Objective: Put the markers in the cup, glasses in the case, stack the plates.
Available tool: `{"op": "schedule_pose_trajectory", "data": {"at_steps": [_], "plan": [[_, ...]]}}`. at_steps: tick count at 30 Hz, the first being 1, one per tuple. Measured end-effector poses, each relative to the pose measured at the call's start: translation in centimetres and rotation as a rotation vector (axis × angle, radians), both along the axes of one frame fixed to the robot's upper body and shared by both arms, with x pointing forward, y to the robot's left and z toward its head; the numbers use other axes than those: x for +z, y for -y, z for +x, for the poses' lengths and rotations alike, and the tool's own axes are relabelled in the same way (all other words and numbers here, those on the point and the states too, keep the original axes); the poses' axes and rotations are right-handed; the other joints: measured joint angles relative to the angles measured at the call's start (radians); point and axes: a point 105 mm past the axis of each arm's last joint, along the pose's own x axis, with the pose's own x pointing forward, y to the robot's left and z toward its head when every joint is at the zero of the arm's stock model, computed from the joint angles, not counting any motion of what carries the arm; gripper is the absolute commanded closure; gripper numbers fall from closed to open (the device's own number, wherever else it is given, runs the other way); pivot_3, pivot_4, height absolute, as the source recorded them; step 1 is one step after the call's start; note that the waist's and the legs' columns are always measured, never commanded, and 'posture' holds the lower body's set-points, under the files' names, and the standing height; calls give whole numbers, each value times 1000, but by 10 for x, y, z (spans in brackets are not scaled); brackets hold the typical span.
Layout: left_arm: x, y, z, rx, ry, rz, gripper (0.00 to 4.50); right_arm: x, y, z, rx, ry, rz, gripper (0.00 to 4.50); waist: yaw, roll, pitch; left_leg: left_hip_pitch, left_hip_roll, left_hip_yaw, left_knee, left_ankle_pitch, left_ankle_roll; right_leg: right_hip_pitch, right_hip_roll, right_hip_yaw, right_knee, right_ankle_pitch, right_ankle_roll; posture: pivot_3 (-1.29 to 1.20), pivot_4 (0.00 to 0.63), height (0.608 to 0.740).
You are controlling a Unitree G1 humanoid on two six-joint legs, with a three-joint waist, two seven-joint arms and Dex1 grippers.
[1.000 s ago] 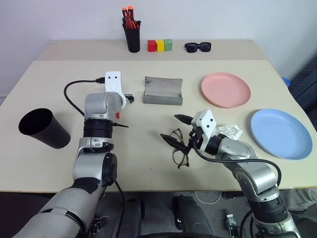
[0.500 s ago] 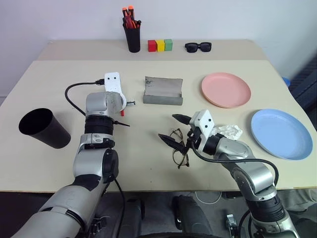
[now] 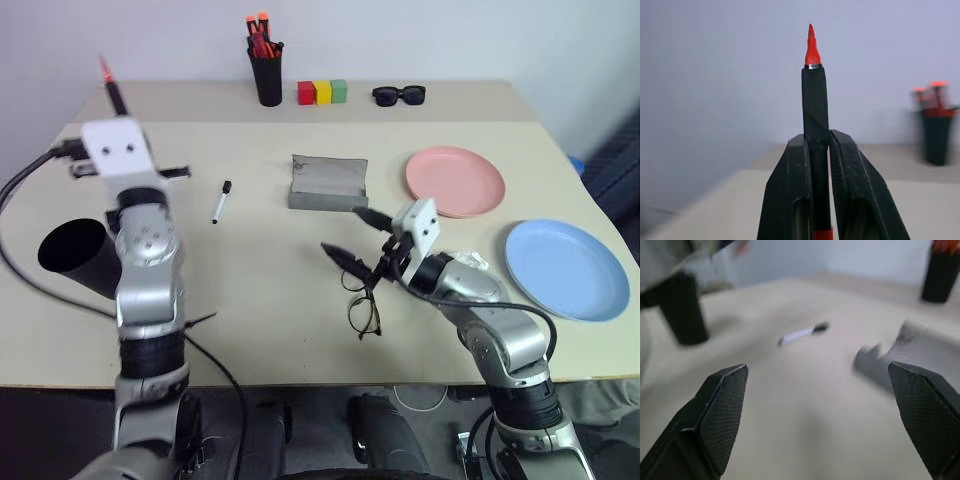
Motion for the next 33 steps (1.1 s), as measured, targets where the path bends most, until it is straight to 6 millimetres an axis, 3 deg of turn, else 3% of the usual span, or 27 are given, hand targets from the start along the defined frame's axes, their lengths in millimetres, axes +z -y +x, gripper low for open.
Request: {"op": "schedule_pose_trajectory", "data": {"at_steps": [6,16,24,27,33], "plan": [[-7,-24,-42,145,29,29,4484,-6,0,9,20,-54,28,0,-6,-1,-1,0,0,0,0,0,0,1,0,0,-1,0,0,0,150,740],[-45,-40,-63,258,-38,-55,4484,1,-10,4,114,-63,69,0,-8,-1,-1,1,1,0,0,0,0,0,1,0,0,0,0,0,150,740],[-56,-50,-72,329,-48,-102,4484,-1,-8,3,116,-74,63,0,-7,-1,-1,1,1,0,0,0,0,0,1,0,0,0,0,0,150,740],[-57,-51,-73,339,-46,-112,3161,-1,-8,3,117,-74,59,0,-7,-1,-1,1,1,1,0,0,0,0,1,0,0,0,0,0,150,740],[-57,-52,-74,350,-47,-108,3161,-2,-10,2,125,-76,57,0,-8,-1,-1,1,1,1,0,0,0,0,1,0,0,0,0,0,150,740]]}}
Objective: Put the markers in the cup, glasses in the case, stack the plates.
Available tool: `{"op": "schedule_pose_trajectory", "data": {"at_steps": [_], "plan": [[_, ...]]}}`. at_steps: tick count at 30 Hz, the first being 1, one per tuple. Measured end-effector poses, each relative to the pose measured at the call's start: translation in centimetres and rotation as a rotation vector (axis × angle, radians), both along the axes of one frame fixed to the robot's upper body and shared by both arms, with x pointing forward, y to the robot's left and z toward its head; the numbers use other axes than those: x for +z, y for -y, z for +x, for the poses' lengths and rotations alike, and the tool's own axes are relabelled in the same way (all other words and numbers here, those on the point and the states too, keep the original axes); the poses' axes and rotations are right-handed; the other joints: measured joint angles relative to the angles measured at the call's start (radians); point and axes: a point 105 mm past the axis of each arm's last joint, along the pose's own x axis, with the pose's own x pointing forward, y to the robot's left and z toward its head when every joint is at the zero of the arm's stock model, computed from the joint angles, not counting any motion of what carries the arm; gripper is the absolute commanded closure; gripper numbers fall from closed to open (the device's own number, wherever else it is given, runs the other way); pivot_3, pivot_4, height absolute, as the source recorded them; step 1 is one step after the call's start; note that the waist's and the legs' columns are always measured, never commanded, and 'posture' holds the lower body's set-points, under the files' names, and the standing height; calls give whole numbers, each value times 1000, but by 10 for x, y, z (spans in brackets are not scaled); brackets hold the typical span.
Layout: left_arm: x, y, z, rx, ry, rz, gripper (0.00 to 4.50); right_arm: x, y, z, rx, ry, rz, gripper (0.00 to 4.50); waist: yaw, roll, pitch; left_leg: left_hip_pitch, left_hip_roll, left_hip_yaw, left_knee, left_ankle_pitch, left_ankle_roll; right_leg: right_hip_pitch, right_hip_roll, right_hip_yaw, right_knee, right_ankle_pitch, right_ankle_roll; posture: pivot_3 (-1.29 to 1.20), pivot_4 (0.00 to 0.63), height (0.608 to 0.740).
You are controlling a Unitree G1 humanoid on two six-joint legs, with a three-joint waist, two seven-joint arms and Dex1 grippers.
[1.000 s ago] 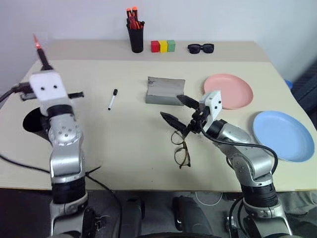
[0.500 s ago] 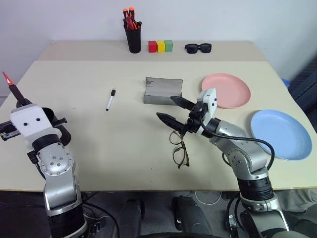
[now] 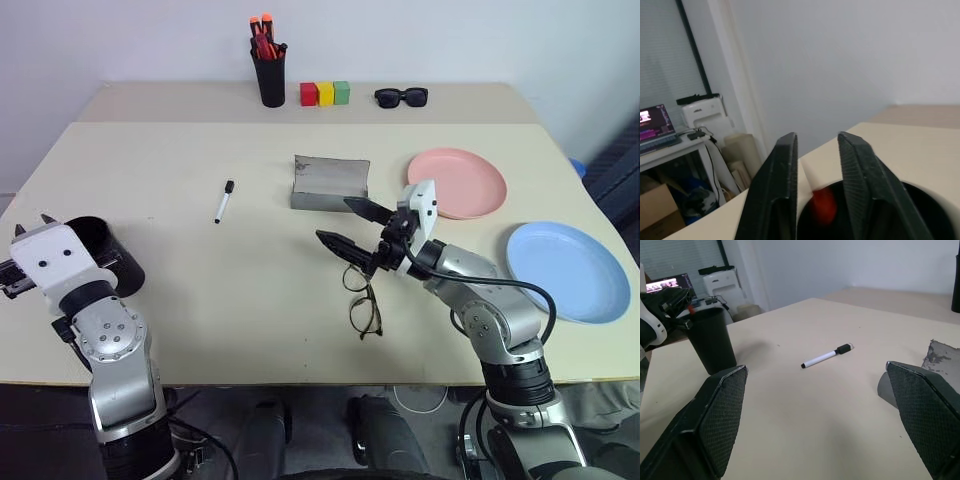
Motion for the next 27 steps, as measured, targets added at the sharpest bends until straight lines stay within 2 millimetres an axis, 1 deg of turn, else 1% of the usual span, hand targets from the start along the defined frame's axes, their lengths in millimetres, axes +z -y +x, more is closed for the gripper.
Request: {"op": "schedule_pose_trajectory", "data": {"at_steps": [5,6,8,11,13,15,16,17,18,19,21,22,23,26,27], "plan": [[0,2,1,-7,4,-7,3161,-1,-1,-1,5,-1,-2,0,0,0,0,0,0,0,0,0,0,0,0,0,0,0,0,0,150,740],[2,3,3,-15,10,-7,3161,-1,-1,-1,5,-1,-2,0,1,0,0,0,0,0,0,0,0,0,0,0,0,0,0,0,150,740],[13,10,11,-62,42,2,3161,-1,-1,-1,5,-1,-2,0,3,0,0,0,0,0,0,0,0,0,0,0,0,0,0,0,150,740],[40,32,30,-202,111,33,3161,0,-1,0,1,-1,1,0,2,0,0,0,0,0,0,0,0,0,0,0,0,0,0,0,150,740],[58,53,44,-322,136,54,3161,1,-1,1,-4,0,3,0,1,0,0,0,0,0,0,0,0,0,0,0,-1,0,0,0,150,740],[68,76,62,-446,104,58,3161,2,0,2,-15,3,6,0,0,0,0,0,0,0,0,0,0,0,0,0,-1,0,0,0,150,740],[69,84,71,-485,65,50,2895,4,-1,2,-17,7,9,0,-1,0,0,0,0,0,0,0,0,0,0,0,-1,0,0,0,150,740],[65,89,80,-511,8,23,2627,5,0,3,-22,9,12,0,-3,0,0,0,0,0,0,0,0,0,0,0,0,0,0,0,150,740],[53,92,93,-531,-71,-44,2301,5,0,4,-28,11,13,0,-5,0,0,0,0,0,0,0,0,0,1,0,0,0,0,0,150,740],[41,93,101,-542,-138,-104,1892,5,1,4,-30,11,15,0,-8,0,0,0,0,0,0,0,0,0,1,0,0,0,0,0,150,740],[17,97,115,-554,-265,-195,900,6,1,5,-37,11,16,0,-10,0,0,0,0,-1,-1,0,0,-1,1,0,0,0,0,0,150,740],[2,98,127,-550,-365,-248,365,6,1,5,-40,12,16,0,-7,0,1,-1,0,-1,-1,0,0,-1,2,-1,1,0,0,0,150,740],[-8,97,136,-539,-436,-301,13,6,1,5,-40,14,18,0,-6,-1,1,-1,0,-2,0,0,0,-1,2,-1,1,0,0,0,150,740],[-25,97,157,-552,-566,-474,13,7,1,6,-48,16,19,0,-5,-1,1,-1,-1,-1,0,0,0,-1,1,-1,0,0,1,0,150,740],[-28,97,161,-559,-590,-511,13,7,1,6,-49,16,19,0,-6,-1,1,-1,-1,-1,-1,0,0,-2,1,-1,0,0,1,0,150,740]]}}
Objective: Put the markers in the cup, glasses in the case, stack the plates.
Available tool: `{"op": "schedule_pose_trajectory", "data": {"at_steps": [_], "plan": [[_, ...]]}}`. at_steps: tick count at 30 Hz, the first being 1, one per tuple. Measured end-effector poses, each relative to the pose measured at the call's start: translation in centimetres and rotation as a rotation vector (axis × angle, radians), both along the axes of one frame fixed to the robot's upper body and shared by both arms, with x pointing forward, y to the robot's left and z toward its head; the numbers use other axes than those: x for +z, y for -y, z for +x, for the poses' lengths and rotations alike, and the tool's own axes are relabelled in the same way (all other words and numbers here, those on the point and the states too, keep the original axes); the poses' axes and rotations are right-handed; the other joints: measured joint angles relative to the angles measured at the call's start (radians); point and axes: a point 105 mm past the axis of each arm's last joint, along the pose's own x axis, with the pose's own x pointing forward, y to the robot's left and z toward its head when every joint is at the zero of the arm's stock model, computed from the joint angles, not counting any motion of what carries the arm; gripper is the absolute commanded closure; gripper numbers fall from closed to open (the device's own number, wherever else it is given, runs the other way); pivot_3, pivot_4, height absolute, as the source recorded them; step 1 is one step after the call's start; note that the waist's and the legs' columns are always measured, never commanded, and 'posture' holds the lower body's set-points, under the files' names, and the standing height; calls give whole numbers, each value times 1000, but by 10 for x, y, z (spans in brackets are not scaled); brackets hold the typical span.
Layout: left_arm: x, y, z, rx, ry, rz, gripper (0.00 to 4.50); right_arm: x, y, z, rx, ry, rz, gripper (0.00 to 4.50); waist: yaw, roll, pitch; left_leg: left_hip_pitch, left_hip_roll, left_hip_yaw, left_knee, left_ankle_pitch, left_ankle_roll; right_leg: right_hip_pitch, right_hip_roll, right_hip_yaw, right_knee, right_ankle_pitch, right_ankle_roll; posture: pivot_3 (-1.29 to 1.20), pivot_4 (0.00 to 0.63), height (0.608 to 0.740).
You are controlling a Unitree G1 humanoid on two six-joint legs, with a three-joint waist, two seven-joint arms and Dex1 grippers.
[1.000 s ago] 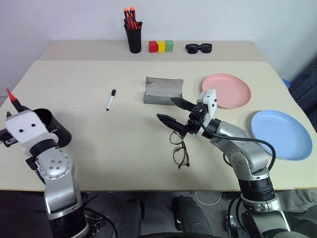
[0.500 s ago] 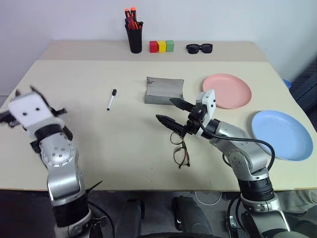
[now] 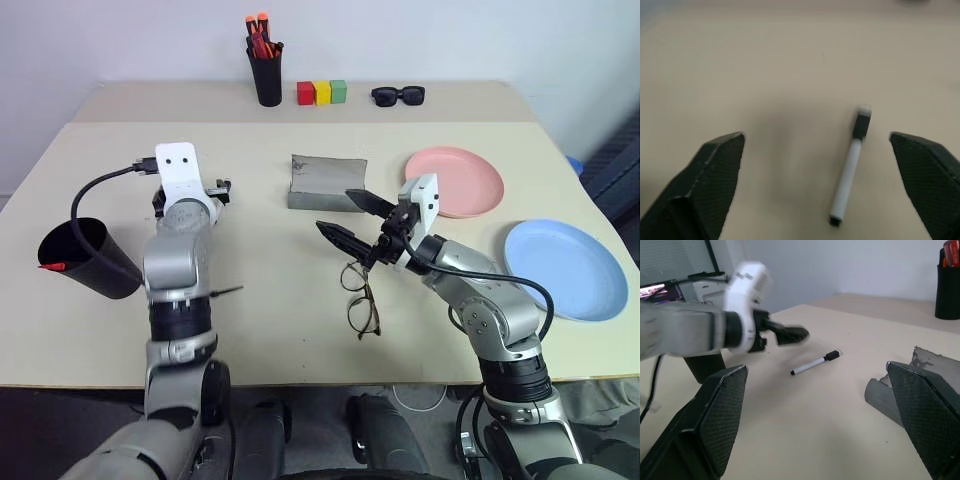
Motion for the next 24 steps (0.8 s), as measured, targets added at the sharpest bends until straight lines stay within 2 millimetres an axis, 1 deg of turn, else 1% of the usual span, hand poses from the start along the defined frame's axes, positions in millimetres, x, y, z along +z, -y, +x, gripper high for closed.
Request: {"op": "schedule_pose_trajectory", "data": {"at_steps": [2,4,7,9,12,13,14,15,20,21,22,24], "plan": [[-9,4,11,-26,-80,-35,13,-1,1,1,-9,-1,-2,0,1,0,0,0,0,0,-1,0,0,0,-1,0,0,0,0,0,150,740],[-18,7,19,-52,-154,-52,13,-1,0,0,-11,-1,-1,0,1,0,0,0,0,0,-1,0,0,-1,-1,0,0,0,0,0,150,740],[-27,14,25,-89,-218,-75,13,-2,0,-5,3,-3,-11,0,1,0,0,-1,0,0,-2,0,0,-1,-1,0,0,0,0,0,150,740],[-25,16,30,-104,-225,-76,13,-3,-1,-10,32,1,-41,0,2,0,0,-1,0,0,-2,0,0,-1,-1,0,0,0,0,0,150,740],[-27,18,33,-123,-235,-66,13,-11,1,-19,72,-2,-110,0,3,0,0,0,-1,0,-1,0,0,0,-1,0,0,0,0,0,150,740],[-27,17,34,-124,-237,-63,539,-13,2,-20,75,-7,-124,0,3,0,0,0,-1,0,-1,0,0,0,-1,0,0,0,0,0,150,740],[-27,17,35,-124,-235,-62,856,-15,2,-20,74,-9,-135,0,3,0,0,0,-1,0,-1,0,-1,0,-1,0,1,0,0,0,150,740],[-27,16,35,-123,-235,-63,1293,-16,2,-20,74,-9,-145,0,3,0,0,0,-1,0,-1,0,-1,0,-1,0,1,0,0,0,150,740],[-27,13,36,-115,-232,-65,3843,-19,1,-20,70,-1,-169,0,8,0,0,0,-1,0,-1,0,-1,0,-2,0,0,0,0,0,150,740],[-27,13,36,-112,-229,-69,4289,-19,1,-20,68,2,-172,0,9,0,0,0,-1,0,-1,0,-1,0,-2,0,0,0,0,0,150,740],[-26,13,36,-110,-219,-81,4445,-18,1,-20,67,5,-173,0,9,0,0,0,-1,0,-1,0,-1,0,-2,0,0,0,0,0,150,740],[-23,15,39,-110,-164,-90,4445,-18,0,-20,70,8,-172,0,7,0,0,0,-1,0,-1,0,-1,0,-2,0,0,0,1,0,150,740]]}}
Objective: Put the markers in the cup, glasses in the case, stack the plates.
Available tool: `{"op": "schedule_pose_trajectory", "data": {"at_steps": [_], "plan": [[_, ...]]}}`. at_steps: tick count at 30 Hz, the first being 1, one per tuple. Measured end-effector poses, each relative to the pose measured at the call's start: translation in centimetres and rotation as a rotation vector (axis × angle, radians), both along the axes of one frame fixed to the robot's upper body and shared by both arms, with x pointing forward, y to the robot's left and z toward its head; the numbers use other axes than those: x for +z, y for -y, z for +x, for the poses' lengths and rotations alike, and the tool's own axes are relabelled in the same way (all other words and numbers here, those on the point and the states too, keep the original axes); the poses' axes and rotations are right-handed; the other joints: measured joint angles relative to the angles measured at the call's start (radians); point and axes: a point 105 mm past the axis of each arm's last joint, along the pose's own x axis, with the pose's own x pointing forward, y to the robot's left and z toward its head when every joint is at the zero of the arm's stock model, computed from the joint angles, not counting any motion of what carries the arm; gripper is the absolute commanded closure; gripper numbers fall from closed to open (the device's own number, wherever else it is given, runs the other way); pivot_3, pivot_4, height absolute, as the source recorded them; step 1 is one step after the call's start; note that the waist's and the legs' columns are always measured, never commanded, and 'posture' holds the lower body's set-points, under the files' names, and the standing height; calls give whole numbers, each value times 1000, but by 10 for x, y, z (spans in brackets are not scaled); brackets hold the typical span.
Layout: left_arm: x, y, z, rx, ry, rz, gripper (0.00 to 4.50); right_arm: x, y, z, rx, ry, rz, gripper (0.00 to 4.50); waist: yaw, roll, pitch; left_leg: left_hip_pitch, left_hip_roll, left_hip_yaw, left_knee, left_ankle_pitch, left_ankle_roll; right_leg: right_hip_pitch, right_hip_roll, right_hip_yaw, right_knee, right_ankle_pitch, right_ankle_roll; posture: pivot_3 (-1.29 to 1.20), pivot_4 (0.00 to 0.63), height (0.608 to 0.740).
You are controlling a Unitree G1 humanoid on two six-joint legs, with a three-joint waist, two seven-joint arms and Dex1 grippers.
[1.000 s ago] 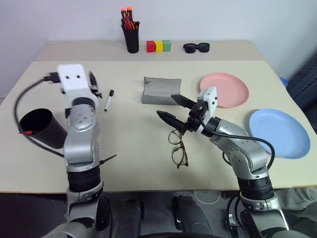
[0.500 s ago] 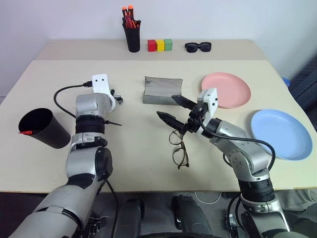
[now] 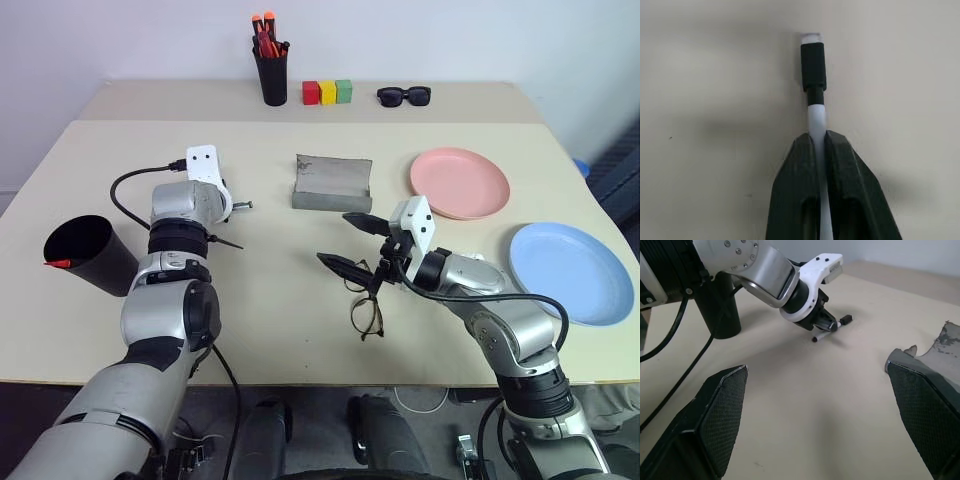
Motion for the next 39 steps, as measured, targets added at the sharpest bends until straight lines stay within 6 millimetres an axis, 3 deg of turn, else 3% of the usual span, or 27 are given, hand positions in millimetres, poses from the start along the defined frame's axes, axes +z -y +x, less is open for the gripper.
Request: {"op": "schedule_pose_trajectory", "data": {"at_steps": [3,5,7,10,13,18,22,29,39], "plan": [[13,-4,4,9,166,94,4445,-1,-1,0,6,1,-4,0,-4,0,0,-1,1,0,-1,0,0,-2,0,0,0,0,0,0,150,740],[43,-7,3,19,349,182,4445,-2,-1,1,0,3,-10,0,-5,0,0,-2,1,0,-1,0,0,-3,0,1,1,0,0,0,150,740],[74,-7,-4,25,526,153,4445,-2,-1,2,2,5,-10,0,-4,0,0,-2,1,1,-2,0,0,-3,0,1,0,0,0,0,150,740],[118,-17,-31,68,793,114,4445,3,-4,2,16,21,0,0,-6,0,0,-1,1,1,-2,0,0,-3,-1,2,0,0,0,0,150,740],[133,-45,-68,203,934,205,4445,5,-6,2,23,28,9,0,-7,0,0,0,1,1,-1,0,0,-3,-1,3,0,0,0,0,150,740],[126,-94,-134,474,980,413,4445,6,-7,4,32,28,16,0,-3,0,0,0,1,1,0,0,0,-1,0,2,0,0,-1,0,150,740],[112,-100,-170,566,957,486,4445,11,-13,3,71,27,44,0,5,0,0,0,1,0,2,0,0,1,0,1,-1,0,-1,0,150,740],[94,-101,-193,624,886,545,4445,12,-16,4,109,18,58,0,-3,-1,0,1,2,1,2,0,0,1,2,1,0,0,-1,0,150,740],[68,-105,-195,634,811,552,4445,13,-19,4,129,19,78,0,-2,-1,0,1,2,1,2,0,0,1,1,1,-1,0,-1,0,150,740]]}}
